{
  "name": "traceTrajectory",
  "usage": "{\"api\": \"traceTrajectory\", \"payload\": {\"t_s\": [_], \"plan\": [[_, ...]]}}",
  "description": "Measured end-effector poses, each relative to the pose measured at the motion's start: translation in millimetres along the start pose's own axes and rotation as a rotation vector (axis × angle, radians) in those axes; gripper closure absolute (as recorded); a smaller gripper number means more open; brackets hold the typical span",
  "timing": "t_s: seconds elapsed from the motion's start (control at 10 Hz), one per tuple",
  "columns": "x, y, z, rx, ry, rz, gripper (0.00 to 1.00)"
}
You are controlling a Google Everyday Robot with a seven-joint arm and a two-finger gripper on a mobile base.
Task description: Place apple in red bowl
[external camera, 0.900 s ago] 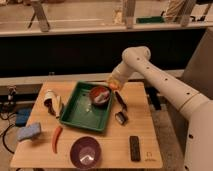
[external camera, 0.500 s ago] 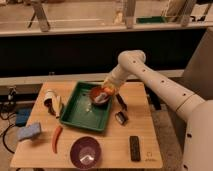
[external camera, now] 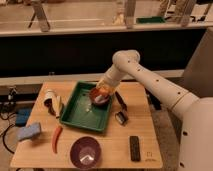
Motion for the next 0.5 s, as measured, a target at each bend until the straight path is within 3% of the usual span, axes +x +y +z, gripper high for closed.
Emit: {"api": "traceTrajectory", "payload": {"t_s": [0.3, 0.5], "plan": [[3, -10, 14, -0.013, -0.006, -0.004, 0.20], [7, -17, 19, 0.002, -0.026, 0.011, 0.20]]}}
